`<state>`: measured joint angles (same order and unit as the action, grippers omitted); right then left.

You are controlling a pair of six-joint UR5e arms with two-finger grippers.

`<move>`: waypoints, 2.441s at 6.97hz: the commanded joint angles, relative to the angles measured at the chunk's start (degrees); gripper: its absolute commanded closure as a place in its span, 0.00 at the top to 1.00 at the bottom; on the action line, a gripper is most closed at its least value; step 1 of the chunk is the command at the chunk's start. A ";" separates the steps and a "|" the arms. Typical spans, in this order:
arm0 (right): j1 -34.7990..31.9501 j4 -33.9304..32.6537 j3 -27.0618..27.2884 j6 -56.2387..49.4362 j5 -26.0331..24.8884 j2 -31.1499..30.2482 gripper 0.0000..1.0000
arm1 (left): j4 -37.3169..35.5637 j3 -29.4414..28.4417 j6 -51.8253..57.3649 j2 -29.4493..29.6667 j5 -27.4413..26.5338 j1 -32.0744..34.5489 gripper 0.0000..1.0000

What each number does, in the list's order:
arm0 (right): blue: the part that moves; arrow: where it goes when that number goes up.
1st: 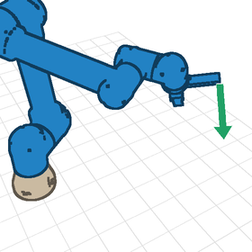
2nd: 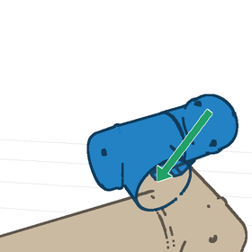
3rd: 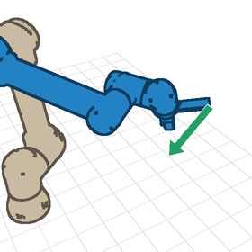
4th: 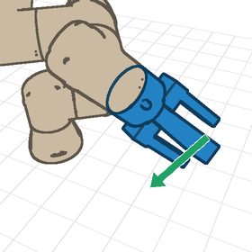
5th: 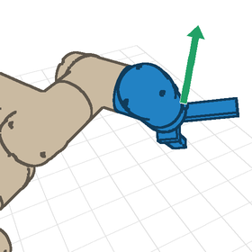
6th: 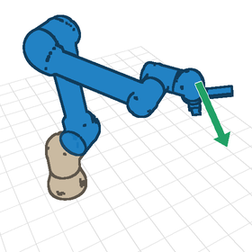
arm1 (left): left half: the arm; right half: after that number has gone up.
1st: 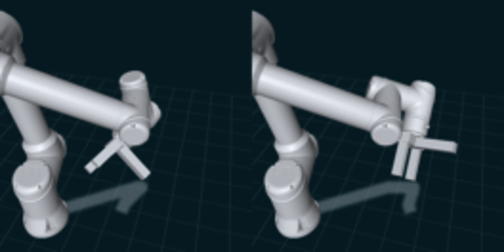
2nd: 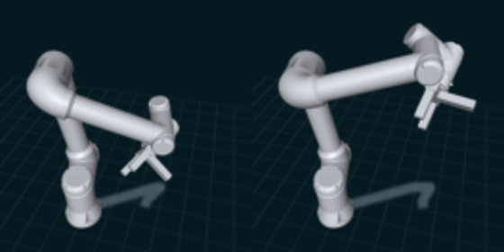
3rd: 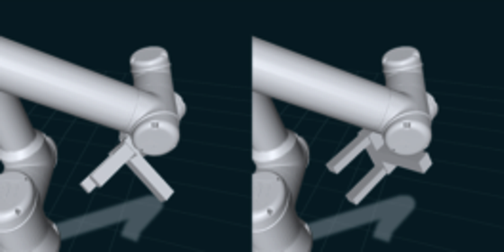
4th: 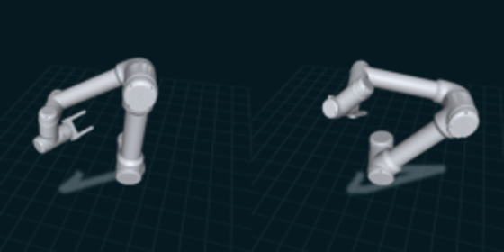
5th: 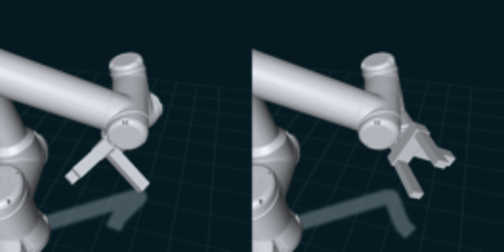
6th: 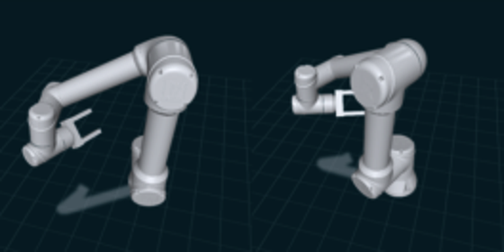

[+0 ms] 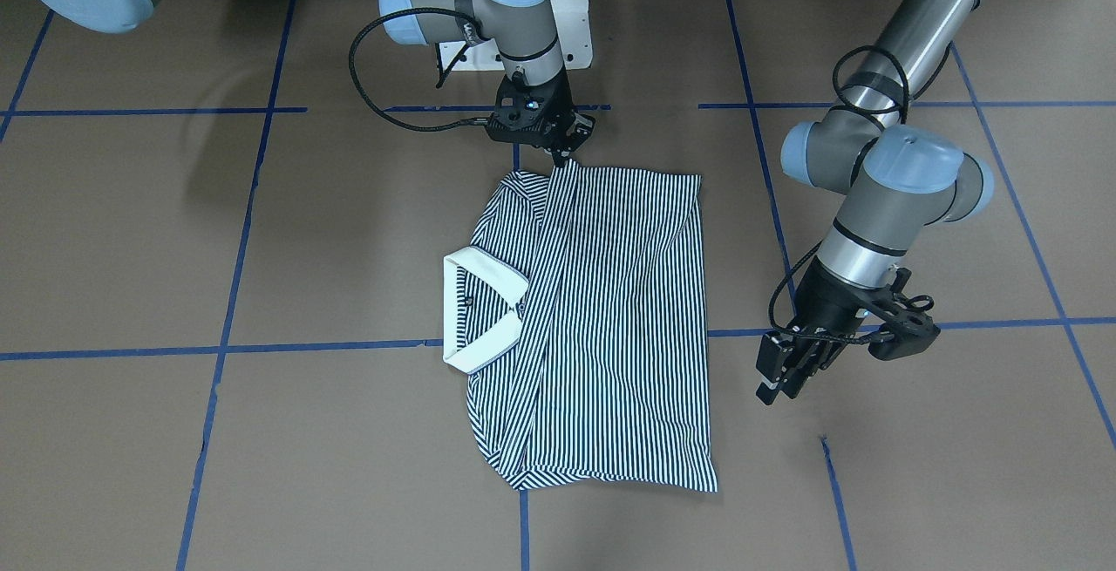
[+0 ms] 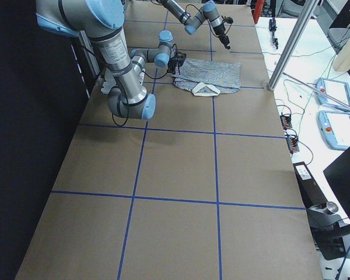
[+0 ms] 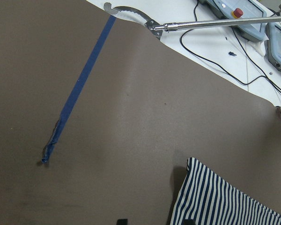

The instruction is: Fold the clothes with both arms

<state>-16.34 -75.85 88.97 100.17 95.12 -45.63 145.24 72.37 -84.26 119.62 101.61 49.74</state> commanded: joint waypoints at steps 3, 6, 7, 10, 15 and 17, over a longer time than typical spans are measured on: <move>-0.27 -0.08 -0.46 -0.16 -0.11 -0.25 0.49 | -0.22 -0.04 -1.25 0.00 -0.01 -0.08 0.50; 0.08 -0.17 -1.16 0.11 -0.28 -0.16 0.51 | -0.22 0.05 -1.35 0.00 -0.18 0.00 0.50; 0.52 -0.17 -1.16 0.11 -0.28 -0.16 0.51 | -0.22 0.14 -1.35 0.00 -0.18 -0.08 0.50; 0.87 -0.08 -1.69 0.20 -0.28 -0.25 0.34 | -0.30 0.23 -1.35 0.00 -0.18 -0.08 0.50; -0.35 0.01 -0.56 0.02 0.15 0.10 0.00 | -0.30 0.23 -1.35 -0.09 -0.18 -0.08 0.50; -4.99 -0.52 1.98 -2.59 6.36 -0.16 0.00 | -0.30 0.23 -2.13 -0.35 -0.18 -0.08 0.50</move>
<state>-18.42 -75.99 89.04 99.48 97.85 -45.65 144.93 72.60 -85.82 119.35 101.43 49.66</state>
